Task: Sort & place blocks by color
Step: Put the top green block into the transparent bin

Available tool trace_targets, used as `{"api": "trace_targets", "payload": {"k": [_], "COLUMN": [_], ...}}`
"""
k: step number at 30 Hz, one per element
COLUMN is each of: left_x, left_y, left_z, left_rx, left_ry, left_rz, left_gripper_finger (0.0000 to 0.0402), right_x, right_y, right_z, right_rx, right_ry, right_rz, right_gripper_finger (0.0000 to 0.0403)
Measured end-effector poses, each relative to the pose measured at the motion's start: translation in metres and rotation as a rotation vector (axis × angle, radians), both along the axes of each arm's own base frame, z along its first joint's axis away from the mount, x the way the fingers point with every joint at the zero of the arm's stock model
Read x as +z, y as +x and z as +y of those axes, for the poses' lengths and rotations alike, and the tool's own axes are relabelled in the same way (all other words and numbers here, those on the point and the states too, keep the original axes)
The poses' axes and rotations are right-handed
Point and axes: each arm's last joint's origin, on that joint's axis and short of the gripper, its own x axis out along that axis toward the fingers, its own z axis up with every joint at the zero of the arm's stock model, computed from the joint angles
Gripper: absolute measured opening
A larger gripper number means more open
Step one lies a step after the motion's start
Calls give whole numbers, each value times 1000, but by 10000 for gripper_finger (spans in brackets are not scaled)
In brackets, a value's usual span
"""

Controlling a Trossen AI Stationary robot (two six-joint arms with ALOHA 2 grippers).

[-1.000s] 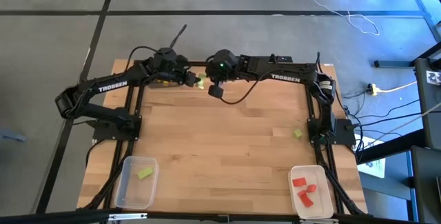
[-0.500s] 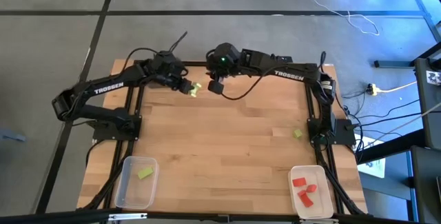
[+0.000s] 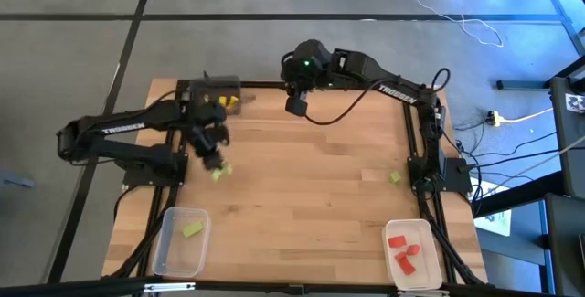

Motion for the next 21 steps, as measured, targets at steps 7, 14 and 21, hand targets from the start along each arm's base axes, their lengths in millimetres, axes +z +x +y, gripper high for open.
{"api": "trace_targets", "payload": {"k": [7,14,21], "left_x": [6,6,-15], "left_y": [-25,-38,-30], "left_z": [-51,-92,-128], "left_rx": [-199,-351,-380], "left_ry": [-186,-259,-268], "left_rz": [173,334,366], "left_gripper_finger": [19,19,18], "right_x": [15,13,7], "right_y": [-7,-12,-18], "right_z": [2,4,5], "right_rx": [0,-1,0], "right_ry": [-5,13,38], "right_rz": [-15,44,135], "right_gripper_finger": [129,129,129]}}
